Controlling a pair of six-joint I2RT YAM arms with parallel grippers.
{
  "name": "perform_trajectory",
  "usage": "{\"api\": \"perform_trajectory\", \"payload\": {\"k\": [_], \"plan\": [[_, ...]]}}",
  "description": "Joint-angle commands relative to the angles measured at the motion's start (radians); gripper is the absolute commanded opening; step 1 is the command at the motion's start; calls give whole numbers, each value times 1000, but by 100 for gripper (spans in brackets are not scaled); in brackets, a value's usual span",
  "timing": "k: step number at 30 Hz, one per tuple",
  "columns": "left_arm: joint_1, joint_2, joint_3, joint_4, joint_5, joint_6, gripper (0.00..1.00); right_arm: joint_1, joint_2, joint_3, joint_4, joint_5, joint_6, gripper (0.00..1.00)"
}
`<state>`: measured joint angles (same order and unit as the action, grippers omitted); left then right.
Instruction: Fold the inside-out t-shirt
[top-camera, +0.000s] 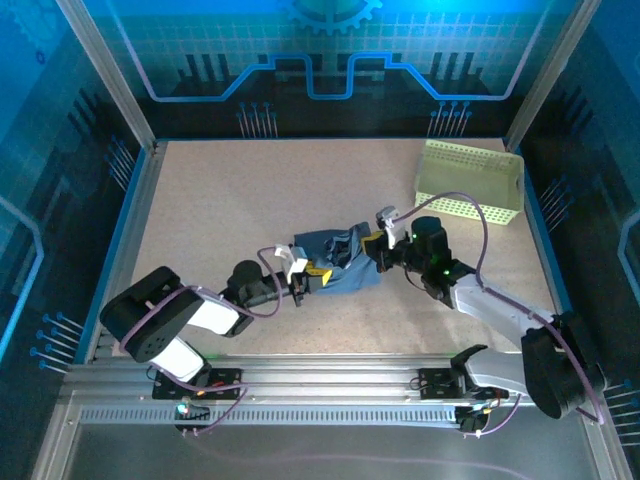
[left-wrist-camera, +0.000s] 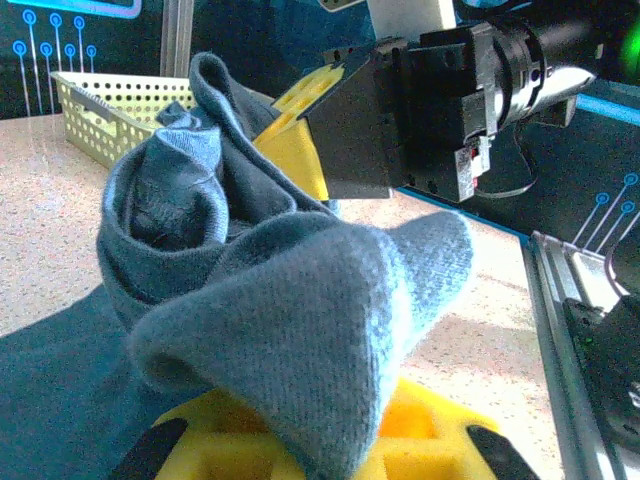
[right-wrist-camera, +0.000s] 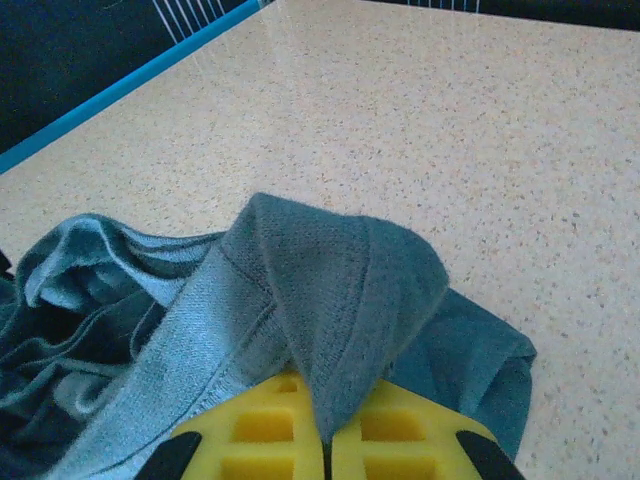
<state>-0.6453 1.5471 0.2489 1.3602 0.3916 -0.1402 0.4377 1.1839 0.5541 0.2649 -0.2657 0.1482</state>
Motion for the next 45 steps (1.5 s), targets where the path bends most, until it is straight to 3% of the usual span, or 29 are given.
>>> {"api": "perform_trajectory", "payload": {"k": [1, 7, 14, 19, 30, 34, 41, 45], "plan": [[-13, -22, -41, 40, -122, -88, 0, 0, -34, -8, -66, 19, 71, 0], [17, 64, -28, 17, -279, -361, 0, -13, 36, 92, -200, 32, 96, 0], [105, 70, 80, -256, -257, -589, 0, -17, 186, 249, -326, 57, 106, 0], [135, 24, 156, -462, -266, -586, 0, -22, 280, 319, -360, 91, 113, 0], [196, 121, 357, -652, -241, -620, 4, -54, 452, 479, -415, 136, 175, 0], [218, 148, 405, -749, -258, -615, 14, -60, 510, 503, -406, 129, 184, 0], [259, 163, 482, -882, -251, -575, 41, -80, 581, 561, -427, 177, 202, 12], [290, 119, 503, -963, -267, -541, 53, -88, 577, 565, -449, 208, 198, 29]]}}
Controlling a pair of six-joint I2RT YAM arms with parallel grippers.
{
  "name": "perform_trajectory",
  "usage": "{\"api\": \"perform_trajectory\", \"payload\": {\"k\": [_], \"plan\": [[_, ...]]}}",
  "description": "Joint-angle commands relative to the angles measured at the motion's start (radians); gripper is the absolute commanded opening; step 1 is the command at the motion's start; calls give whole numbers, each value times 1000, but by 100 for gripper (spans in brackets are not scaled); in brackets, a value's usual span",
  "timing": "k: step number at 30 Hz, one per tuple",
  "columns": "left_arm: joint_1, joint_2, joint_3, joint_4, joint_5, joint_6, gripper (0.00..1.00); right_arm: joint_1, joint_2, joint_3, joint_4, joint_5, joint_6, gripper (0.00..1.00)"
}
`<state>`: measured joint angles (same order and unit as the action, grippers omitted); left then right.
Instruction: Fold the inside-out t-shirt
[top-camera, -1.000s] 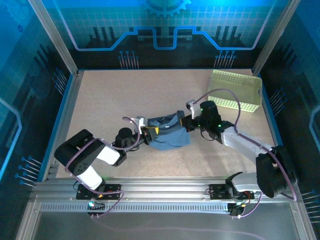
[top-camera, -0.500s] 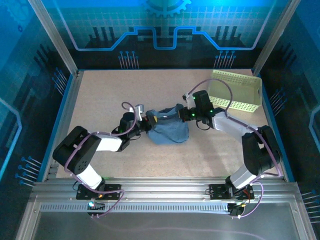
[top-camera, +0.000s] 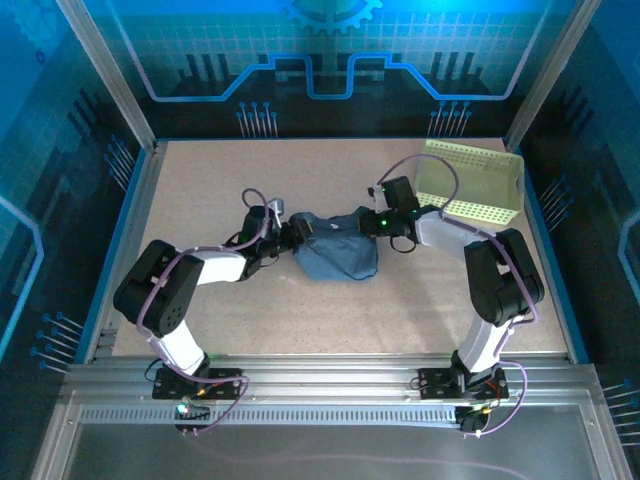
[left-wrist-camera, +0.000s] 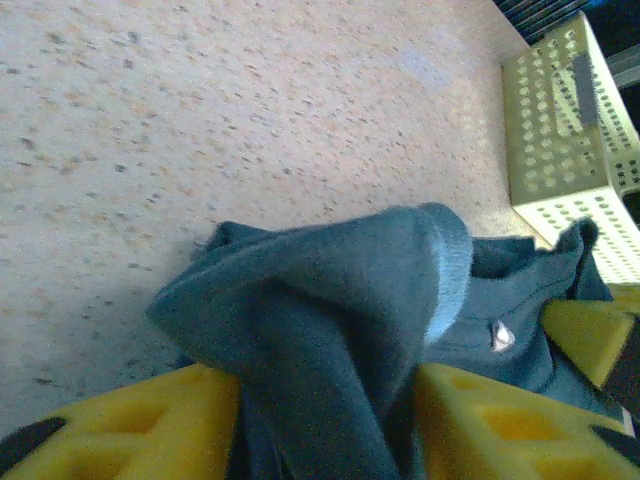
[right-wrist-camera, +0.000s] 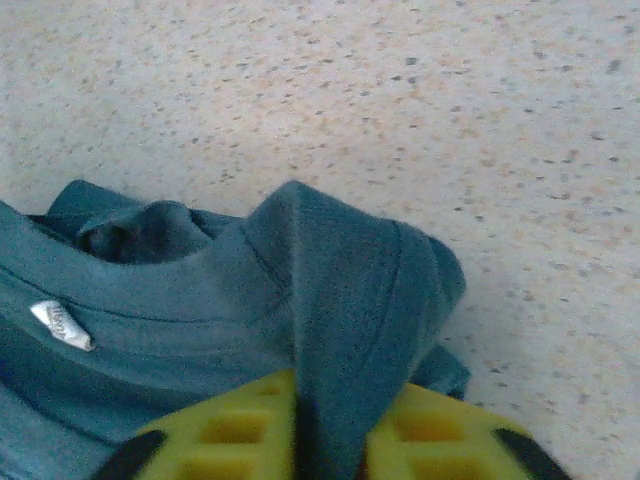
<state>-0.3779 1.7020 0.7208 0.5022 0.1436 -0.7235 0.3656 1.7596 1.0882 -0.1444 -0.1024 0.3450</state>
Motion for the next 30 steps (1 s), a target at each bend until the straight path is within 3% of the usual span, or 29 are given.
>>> {"api": "perform_trajectory", "payload": {"k": [1, 4, 6, 11, 14, 18, 23, 30], "plan": [[29, -48, 32, -119, -23, 53, 54, -16, -1, 33, -49, 53, -5, 33], [36, -109, 40, -213, -63, 80, 60, -17, -32, 37, -72, 90, -25, 52], [31, -172, 36, -269, -94, 91, 61, -20, -66, 52, -109, 108, -38, 59], [-46, -346, 35, -397, -205, 144, 69, -1, -212, 41, -174, 94, -36, 62], [-125, -387, 32, -387, -213, 130, 69, 48, -292, 11, -177, 74, 0, 62], [-150, -313, 49, -327, -157, 54, 68, 90, -291, -45, -99, -20, 85, 60], [-106, -207, 136, -392, -191, 76, 73, 108, -236, -57, -61, 1, 96, 60], [-27, -58, 278, -445, -144, 121, 68, 105, -191, -36, -64, 27, 64, 60]]}}
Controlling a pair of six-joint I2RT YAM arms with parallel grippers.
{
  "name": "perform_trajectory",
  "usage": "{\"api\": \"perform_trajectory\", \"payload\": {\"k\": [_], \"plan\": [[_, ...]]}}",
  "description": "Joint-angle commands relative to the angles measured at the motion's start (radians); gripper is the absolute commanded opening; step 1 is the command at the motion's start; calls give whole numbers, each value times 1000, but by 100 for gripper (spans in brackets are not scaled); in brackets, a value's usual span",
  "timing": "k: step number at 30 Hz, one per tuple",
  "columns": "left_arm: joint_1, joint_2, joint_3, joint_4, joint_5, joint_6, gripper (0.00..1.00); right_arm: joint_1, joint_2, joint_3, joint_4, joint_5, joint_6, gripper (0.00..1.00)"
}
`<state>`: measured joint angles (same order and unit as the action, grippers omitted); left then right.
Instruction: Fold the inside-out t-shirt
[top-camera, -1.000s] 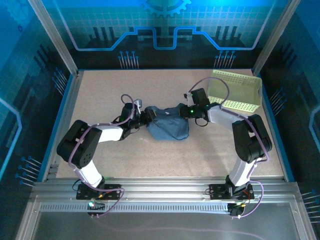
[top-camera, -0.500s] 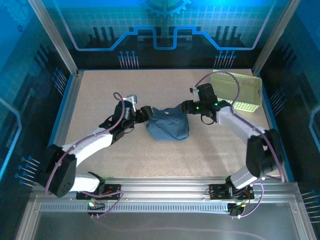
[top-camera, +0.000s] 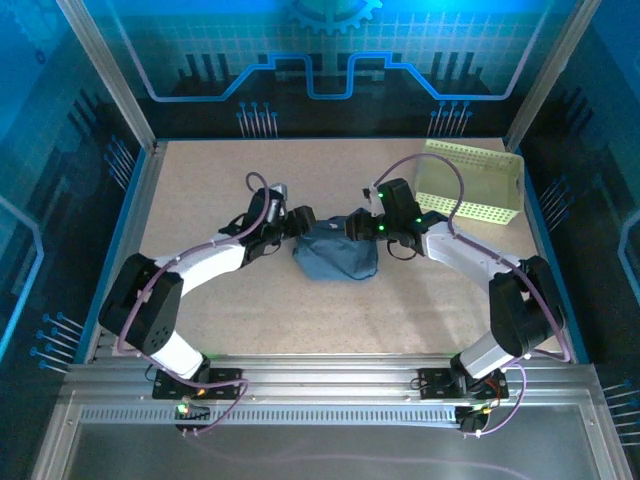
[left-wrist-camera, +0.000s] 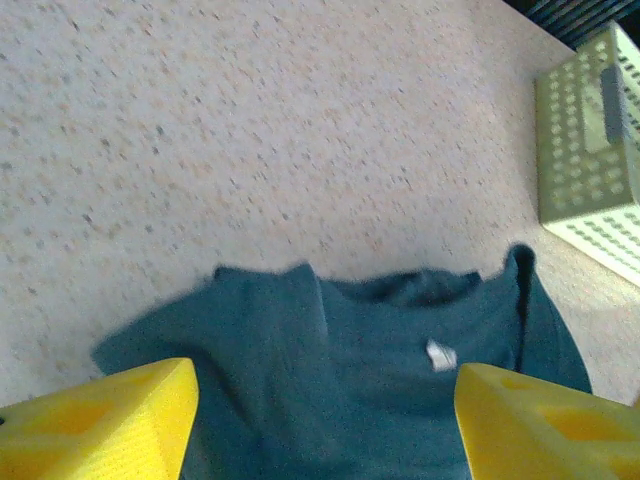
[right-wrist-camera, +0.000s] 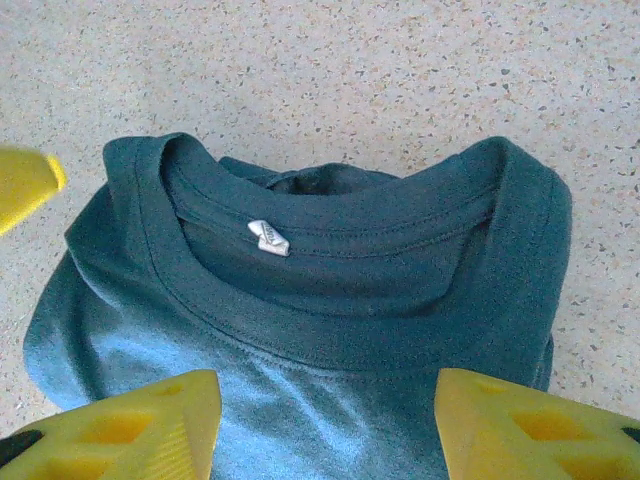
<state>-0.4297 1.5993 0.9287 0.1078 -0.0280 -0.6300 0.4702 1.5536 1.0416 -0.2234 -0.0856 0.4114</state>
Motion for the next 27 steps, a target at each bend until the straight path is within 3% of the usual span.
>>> {"api": "perform_trajectory", "payload": {"k": [1, 7, 13, 19, 23, 27], "plan": [[29, 63, 93, -78, 33, 26, 68, 1, 18, 12, 16, 13, -1, 60], [26, 78, 142, -243, -12, -40, 72, -10, 25, 13, 0, 31, 1, 60], [26, 146, 195, -291, 41, -57, 64, -11, 45, 21, -13, 53, 7, 60], [25, 215, 258, -250, 151, -66, 47, -17, 48, 21, -26, 73, 14, 60], [24, 182, 237, -156, 195, -67, 20, -24, 49, 20, -27, 68, 13, 60], [17, 121, 217, -103, 221, -42, 10, -25, 54, 20, -27, 68, 11, 60]]}}
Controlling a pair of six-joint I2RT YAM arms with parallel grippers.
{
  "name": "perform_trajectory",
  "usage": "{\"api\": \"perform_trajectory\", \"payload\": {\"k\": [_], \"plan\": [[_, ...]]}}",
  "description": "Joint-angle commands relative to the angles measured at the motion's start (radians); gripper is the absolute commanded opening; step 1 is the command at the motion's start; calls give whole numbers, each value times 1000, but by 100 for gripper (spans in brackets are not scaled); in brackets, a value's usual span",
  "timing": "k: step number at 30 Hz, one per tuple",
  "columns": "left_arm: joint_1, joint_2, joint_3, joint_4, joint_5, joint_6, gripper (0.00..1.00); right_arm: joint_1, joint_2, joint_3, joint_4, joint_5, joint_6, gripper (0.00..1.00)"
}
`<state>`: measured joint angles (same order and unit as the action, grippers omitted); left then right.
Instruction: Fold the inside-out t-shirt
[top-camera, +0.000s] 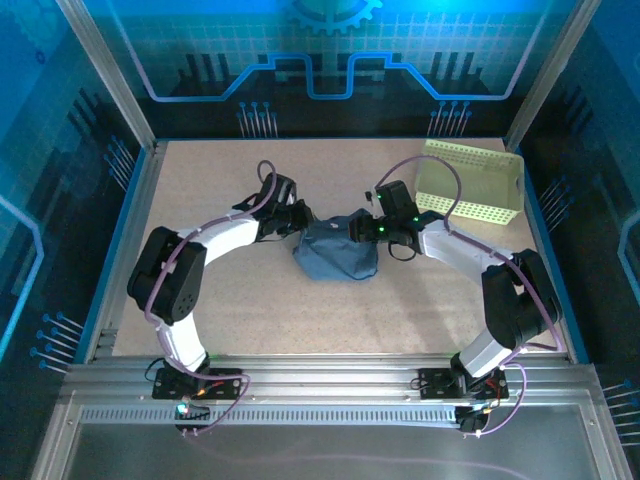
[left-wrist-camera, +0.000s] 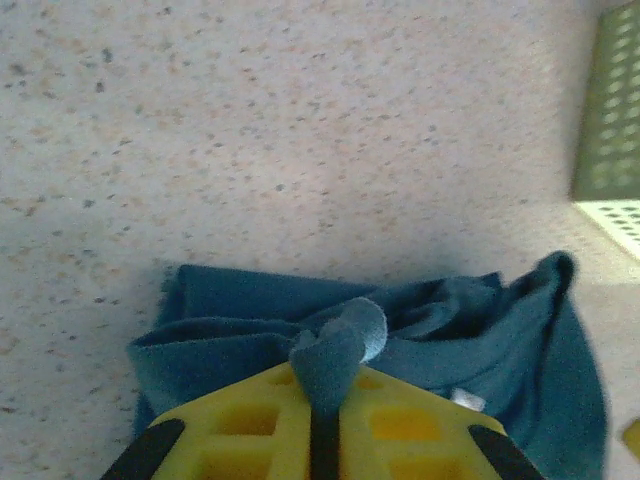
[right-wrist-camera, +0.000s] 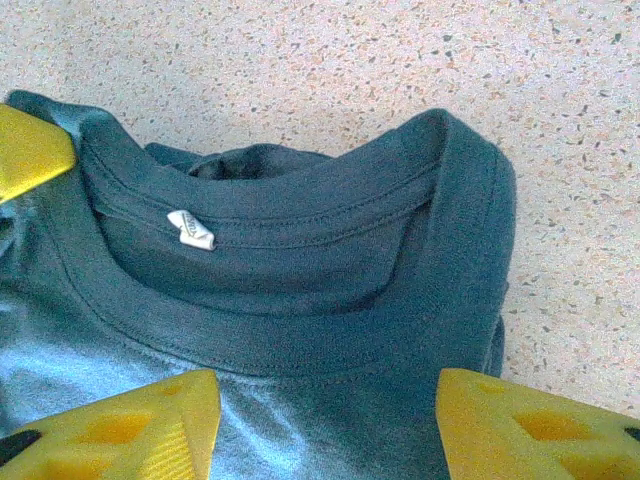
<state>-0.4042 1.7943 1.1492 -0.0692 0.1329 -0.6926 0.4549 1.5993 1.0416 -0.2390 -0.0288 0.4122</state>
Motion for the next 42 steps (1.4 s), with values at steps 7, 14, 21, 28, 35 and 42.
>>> {"api": "perform_trajectory", "payload": {"k": [7, 14, 21, 28, 35, 42], "plan": [[-6, -143, -126, 338, 186, -35, 1, -16, 11, 26, -5, 13, 11, 60], [109, 32, -274, 671, 315, -231, 1, -18, 11, 26, -3, 12, 14, 60], [139, 39, -270, 509, 255, -128, 21, -15, -17, 20, 3, 4, 2, 60], [115, -151, -230, 212, 57, 26, 57, 38, -31, 42, 15, -13, 8, 58], [-53, -361, -303, 189, -99, 0, 62, 45, 49, 58, 49, -69, 77, 54], [-63, -177, -419, 521, 94, -182, 54, 13, 123, 11, 84, -86, 143, 52]]}}
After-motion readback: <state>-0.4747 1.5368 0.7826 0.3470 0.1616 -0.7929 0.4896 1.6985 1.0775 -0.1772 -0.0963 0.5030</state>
